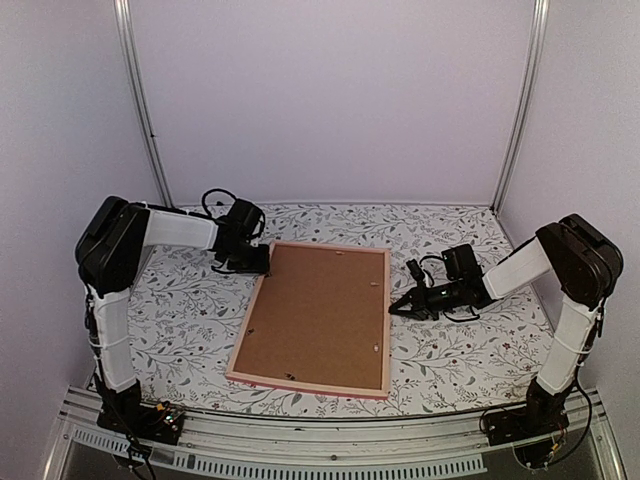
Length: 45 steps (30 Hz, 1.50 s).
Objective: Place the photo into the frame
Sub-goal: Press the fastener onto the backboard.
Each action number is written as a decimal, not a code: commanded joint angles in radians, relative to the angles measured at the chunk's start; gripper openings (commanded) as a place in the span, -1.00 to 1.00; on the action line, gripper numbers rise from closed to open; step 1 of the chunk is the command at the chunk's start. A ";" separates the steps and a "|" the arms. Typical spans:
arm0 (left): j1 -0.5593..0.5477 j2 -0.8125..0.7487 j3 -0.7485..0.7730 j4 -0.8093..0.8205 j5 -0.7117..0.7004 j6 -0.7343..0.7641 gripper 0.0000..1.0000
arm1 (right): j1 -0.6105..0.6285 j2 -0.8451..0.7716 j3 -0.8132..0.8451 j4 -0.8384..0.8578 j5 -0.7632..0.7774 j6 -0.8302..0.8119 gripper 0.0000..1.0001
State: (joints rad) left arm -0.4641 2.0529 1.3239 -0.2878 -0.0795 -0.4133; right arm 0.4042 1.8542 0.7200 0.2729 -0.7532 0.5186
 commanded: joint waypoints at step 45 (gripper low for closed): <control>-0.080 0.100 0.124 -0.235 0.065 0.029 -0.18 | -0.022 0.070 -0.079 -0.147 0.158 0.006 -1.00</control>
State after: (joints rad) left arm -0.5301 2.0876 1.4319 -0.4866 -0.0715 -0.4118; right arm 0.3969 1.8606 0.7040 0.3096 -0.7673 0.5270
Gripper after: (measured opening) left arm 0.405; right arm 0.005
